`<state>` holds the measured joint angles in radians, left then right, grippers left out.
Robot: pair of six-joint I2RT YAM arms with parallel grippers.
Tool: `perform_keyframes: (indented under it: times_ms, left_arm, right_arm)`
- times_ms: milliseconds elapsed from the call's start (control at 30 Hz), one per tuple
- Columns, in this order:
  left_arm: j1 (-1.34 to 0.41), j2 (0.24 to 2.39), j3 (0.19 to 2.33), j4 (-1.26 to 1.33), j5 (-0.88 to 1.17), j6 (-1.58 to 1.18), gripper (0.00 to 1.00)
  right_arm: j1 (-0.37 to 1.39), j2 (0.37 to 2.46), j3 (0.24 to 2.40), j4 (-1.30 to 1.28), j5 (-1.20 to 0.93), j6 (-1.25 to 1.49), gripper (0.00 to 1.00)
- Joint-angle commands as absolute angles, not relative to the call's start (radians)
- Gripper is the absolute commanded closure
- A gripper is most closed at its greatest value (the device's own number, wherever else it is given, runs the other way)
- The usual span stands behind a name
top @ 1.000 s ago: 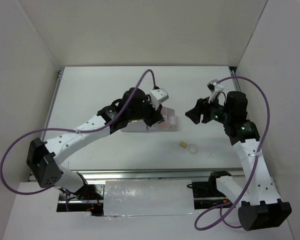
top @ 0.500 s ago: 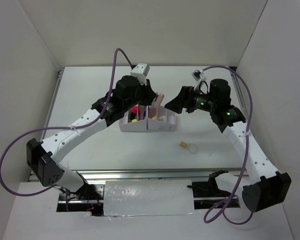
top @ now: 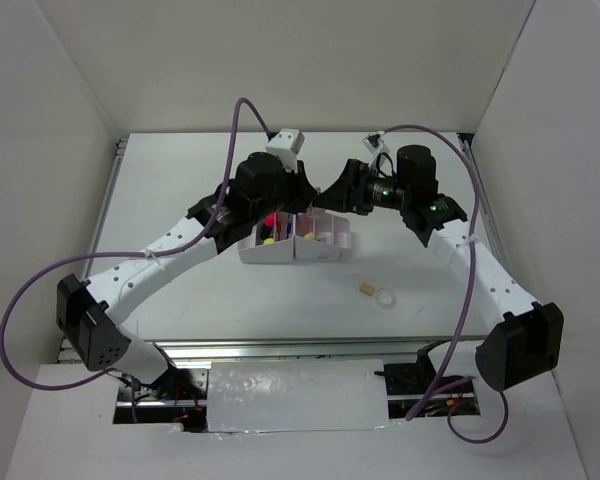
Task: Sort the stationery into containers
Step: Place the stapler in the storage box.
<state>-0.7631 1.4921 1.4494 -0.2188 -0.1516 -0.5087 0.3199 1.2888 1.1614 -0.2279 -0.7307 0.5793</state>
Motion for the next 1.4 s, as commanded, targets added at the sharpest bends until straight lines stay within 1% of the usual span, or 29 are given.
perform_keyframes:
  times_ms: [0, 33, 67, 100, 167, 200, 267, 300, 367, 400, 433, 467, 500, 533, 567, 600, 633, 667, 700, 900, 1167, 1367]
  left_arm:
    - [-0.775, 1.500, 1.499, -0.156, -0.130, -0.525, 1.00]
    - [-0.775, 1.500, 1.496, -0.155, -0.129, -0.523, 1.00]
    - [-0.775, 1.500, 1.496, -0.155, -0.129, -0.523, 1.00]
    - [-0.775, 1.497, 1.494, -0.155, -0.130, -0.525, 1.00]
    - [-0.775, 1.493, 1.490, -0.155, -0.129, -0.523, 1.00]
    - [-0.775, 1.494, 1.486, -0.155, -0.130, -0.522, 1.00]
    - [-0.773, 1.488, 1.483, -0.152, -0.129, -0.522, 1.00]
    - [-0.770, 1.486, 1.480, -0.152, -0.129, -0.522, 1.00]
    - [-0.767, 1.483, 1.479, -0.152, -0.129, -0.518, 1.00]
    - [-0.761, 1.480, 1.474, -0.153, -0.130, -0.514, 1.00]
    - [-0.758, 1.476, 1.474, -0.155, -0.133, -0.512, 0.97]
    - [-0.746, 1.473, 1.468, -0.158, -0.132, -0.509, 0.90]
    - [-0.739, 1.468, 1.465, -0.158, -0.133, -0.508, 0.69]
    - [-0.730, 1.459, 1.462, -0.163, -0.144, -0.506, 0.55]
    - [-0.718, 1.451, 1.459, -0.172, -0.153, -0.503, 0.44]
    - [-0.709, 1.448, 1.457, -0.178, -0.169, -0.491, 0.17]
    - [-0.701, 1.433, 1.457, -0.182, -0.205, -0.477, 0.04]
    - [-0.687, 1.428, 1.459, -0.192, -0.224, -0.439, 0.01]
    - [-0.677, 1.424, 1.463, -0.195, -0.238, -0.414, 0.01]
    - [-0.601, 1.402, 1.494, -0.261, -0.331, -0.301, 0.01]
    - [-0.517, 1.350, 1.419, -0.268, -0.348, -0.294, 0.01]
    - [-0.480, 1.331, 1.390, -0.265, -0.338, -0.321, 0.01]
  right_arm:
    - [0.334, 1.305, 1.213, -0.172, -0.746, 0.592, 0.17]
    - [0.336, 1.310, 1.213, -0.169, -0.746, 0.594, 0.22]
    - [0.336, 1.313, 1.213, -0.166, -0.746, 0.594, 0.25]
    - [0.337, 1.315, 1.215, -0.167, -0.744, 0.589, 0.31]
    - [0.337, 1.321, 1.215, -0.167, -0.741, 0.586, 0.37]
    - [0.337, 1.324, 1.215, -0.166, -0.741, 0.584, 0.43]
    - [0.336, 1.330, 1.215, -0.166, -0.738, 0.578, 0.50]
    - [0.337, 1.331, 1.213, -0.163, -0.738, 0.577, 0.58]
    - [0.337, 1.330, 1.216, -0.170, -0.732, 0.568, 0.67]
    - [0.336, 1.330, 1.218, -0.172, -0.726, 0.563, 0.79]
    - [0.336, 1.330, 1.221, -0.185, -0.719, 0.551, 0.85]
    - [0.334, 1.325, 1.227, -0.195, -0.700, 0.545, 0.98]
    - [0.333, 1.321, 1.230, -0.204, -0.689, 0.534, 1.00]
    - [0.330, 1.319, 1.233, -0.228, -0.678, 0.513, 1.00]
    - [0.327, 1.315, 1.238, -0.241, -0.663, 0.499, 1.00]
    - [0.327, 1.309, 1.241, -0.256, -0.616, 0.486, 1.00]
    - [0.325, 1.304, 1.244, -0.288, -0.589, 0.459, 1.00]
    - [0.327, 1.301, 1.247, -0.302, -0.556, 0.447, 1.00]
    - [0.328, 1.304, 1.249, -0.316, -0.492, 0.430, 1.00]
    - [0.367, 1.368, 1.269, -0.383, -0.310, 0.419, 1.00]
    - [0.425, 1.473, 1.276, -0.439, -0.186, 0.440, 1.00]
    - [0.437, 1.563, 1.335, -0.483, -0.137, 0.439, 1.00]
